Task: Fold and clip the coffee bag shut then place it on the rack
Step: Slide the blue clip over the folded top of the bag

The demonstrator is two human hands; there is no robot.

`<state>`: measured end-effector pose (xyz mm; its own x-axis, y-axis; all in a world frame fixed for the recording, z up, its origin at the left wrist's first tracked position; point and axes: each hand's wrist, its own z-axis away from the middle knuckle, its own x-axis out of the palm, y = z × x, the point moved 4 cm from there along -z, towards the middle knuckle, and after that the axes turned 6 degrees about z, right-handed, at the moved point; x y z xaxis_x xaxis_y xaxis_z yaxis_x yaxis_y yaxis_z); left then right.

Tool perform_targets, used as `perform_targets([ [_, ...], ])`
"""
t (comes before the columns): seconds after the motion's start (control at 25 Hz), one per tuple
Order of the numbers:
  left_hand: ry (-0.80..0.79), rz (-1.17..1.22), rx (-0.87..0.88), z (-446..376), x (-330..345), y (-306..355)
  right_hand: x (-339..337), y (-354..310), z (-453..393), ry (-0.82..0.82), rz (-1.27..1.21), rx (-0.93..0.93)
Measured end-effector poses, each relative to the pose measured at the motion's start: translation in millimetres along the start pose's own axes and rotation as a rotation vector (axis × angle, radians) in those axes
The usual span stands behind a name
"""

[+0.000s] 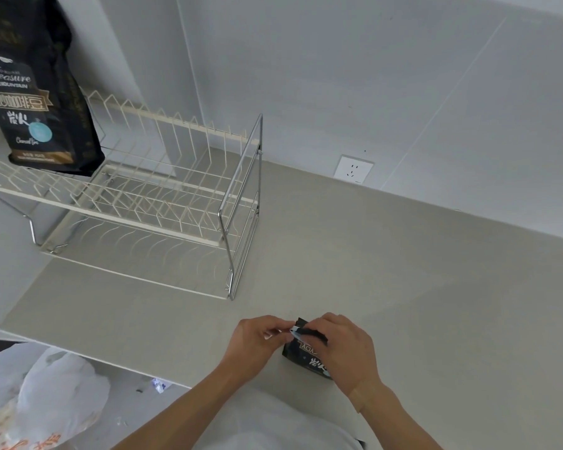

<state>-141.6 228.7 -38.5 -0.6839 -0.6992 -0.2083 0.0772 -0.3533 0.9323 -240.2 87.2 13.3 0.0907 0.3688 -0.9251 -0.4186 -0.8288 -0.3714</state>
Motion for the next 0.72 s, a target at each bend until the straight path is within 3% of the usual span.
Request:
perform_targets([
  [0.24,-0.094,-0.252,0.107,-16,2,17,-1,5,-2,0.016,-0.118,0.046],
  [0.44,-0.186,-0.464,0.263,-14,9,21,-4,5,1,0.012,-0.014,-0.086],
  [0.72,-0.193,-0.586,0.42,-5,10,27,-7,22,-1,-0.139,0.003,-0.052],
])
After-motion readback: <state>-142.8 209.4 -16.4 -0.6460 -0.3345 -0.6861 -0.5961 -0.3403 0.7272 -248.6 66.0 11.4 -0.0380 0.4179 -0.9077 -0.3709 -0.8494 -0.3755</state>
